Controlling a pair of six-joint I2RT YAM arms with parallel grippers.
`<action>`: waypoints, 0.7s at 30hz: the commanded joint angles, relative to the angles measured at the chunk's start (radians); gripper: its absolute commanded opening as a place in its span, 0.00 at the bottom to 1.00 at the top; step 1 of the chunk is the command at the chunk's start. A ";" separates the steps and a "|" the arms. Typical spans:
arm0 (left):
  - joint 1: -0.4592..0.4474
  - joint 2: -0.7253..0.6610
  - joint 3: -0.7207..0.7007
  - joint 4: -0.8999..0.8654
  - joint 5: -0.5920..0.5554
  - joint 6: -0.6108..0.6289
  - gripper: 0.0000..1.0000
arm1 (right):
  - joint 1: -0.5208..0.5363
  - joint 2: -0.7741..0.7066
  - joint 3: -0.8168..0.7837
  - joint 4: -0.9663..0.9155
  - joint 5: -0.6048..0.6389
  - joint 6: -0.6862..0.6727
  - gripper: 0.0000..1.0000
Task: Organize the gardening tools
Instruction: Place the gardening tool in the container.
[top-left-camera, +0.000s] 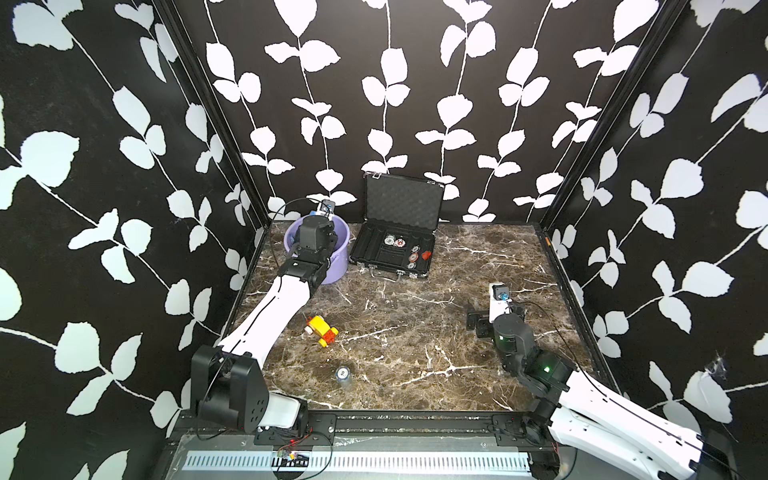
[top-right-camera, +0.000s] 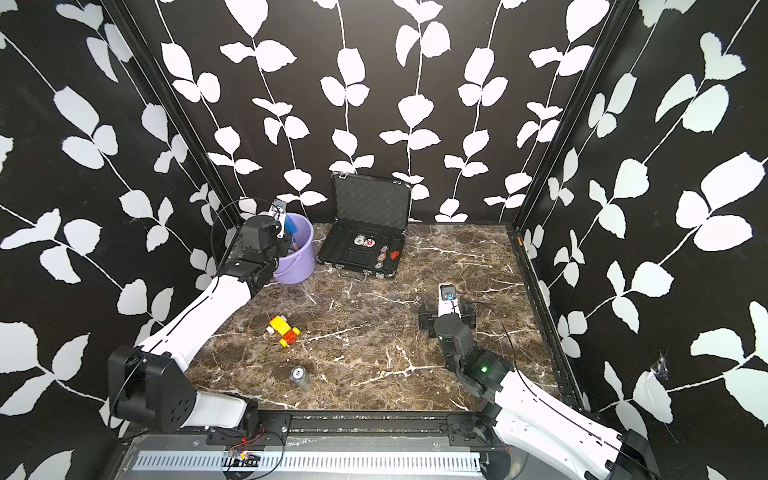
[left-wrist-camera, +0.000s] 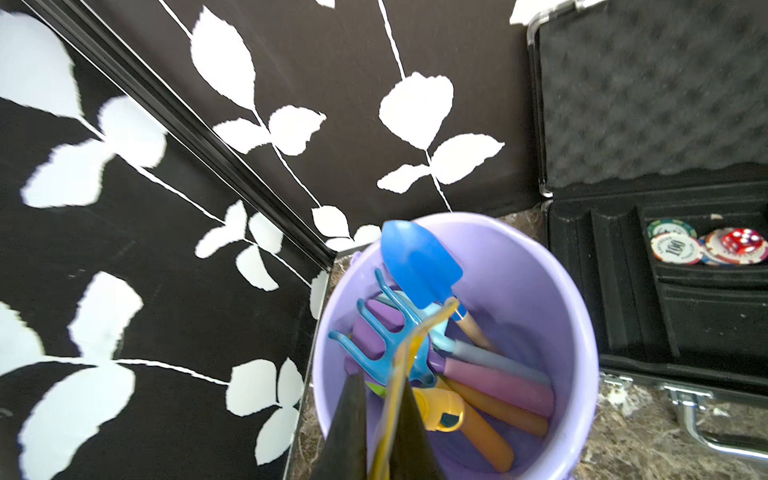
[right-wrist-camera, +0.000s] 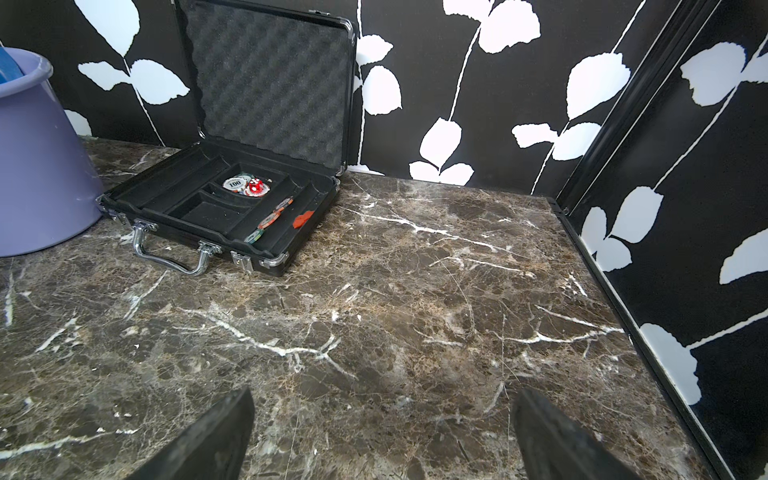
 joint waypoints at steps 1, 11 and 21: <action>0.015 0.025 0.037 -0.006 0.031 -0.053 0.00 | -0.002 -0.016 -0.018 0.002 0.023 0.022 0.99; 0.061 0.121 0.029 -0.033 0.117 -0.142 0.00 | -0.005 -0.050 -0.042 0.004 0.021 0.044 0.99; 0.102 0.214 0.044 -0.042 0.174 -0.190 0.00 | -0.009 -0.059 -0.042 -0.003 0.022 0.055 0.99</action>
